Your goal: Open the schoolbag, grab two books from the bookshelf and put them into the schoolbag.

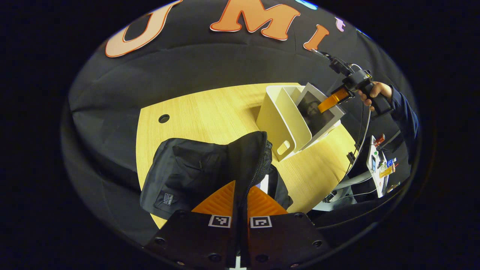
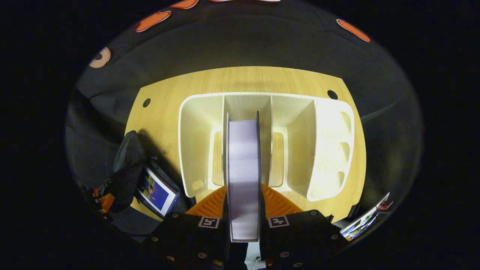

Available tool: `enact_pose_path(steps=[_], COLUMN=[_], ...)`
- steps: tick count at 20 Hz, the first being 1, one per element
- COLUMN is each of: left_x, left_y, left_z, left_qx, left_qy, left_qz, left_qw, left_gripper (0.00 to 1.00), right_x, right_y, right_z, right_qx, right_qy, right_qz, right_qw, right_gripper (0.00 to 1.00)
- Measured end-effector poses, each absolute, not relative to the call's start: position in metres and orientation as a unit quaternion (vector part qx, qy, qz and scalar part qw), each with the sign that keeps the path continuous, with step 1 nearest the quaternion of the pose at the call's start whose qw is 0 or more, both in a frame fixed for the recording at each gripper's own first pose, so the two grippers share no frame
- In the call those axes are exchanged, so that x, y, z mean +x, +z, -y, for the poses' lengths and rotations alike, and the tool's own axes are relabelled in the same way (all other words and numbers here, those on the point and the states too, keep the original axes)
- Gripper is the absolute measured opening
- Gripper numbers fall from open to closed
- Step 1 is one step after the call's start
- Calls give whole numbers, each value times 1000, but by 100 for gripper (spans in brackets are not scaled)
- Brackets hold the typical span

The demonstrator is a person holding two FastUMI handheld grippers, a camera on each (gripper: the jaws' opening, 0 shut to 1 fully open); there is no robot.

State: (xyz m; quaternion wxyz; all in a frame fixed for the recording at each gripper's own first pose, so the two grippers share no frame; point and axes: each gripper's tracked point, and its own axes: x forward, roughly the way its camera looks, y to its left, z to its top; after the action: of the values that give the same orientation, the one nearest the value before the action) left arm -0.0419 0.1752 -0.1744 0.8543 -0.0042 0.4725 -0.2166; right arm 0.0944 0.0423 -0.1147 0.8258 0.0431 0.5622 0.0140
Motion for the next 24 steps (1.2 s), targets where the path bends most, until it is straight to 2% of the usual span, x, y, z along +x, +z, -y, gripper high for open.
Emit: enact_pose_path(steps=[14,24], left_x=[-46,-42], left_y=[-184,-186], left_z=[-171,-172], left_qx=[-1,35], left_qy=[-255,-309], left_qz=[-464,-461], left_qw=[848,831], left_gripper=[5,5], right_x=[-5,-59], right_y=[-120,-123], right_z=[-52,-65], right_qx=[125,211], right_qy=[-10,-36], right_qz=[-553,-532], right_qw=[824,819], right_gripper=[32,32])
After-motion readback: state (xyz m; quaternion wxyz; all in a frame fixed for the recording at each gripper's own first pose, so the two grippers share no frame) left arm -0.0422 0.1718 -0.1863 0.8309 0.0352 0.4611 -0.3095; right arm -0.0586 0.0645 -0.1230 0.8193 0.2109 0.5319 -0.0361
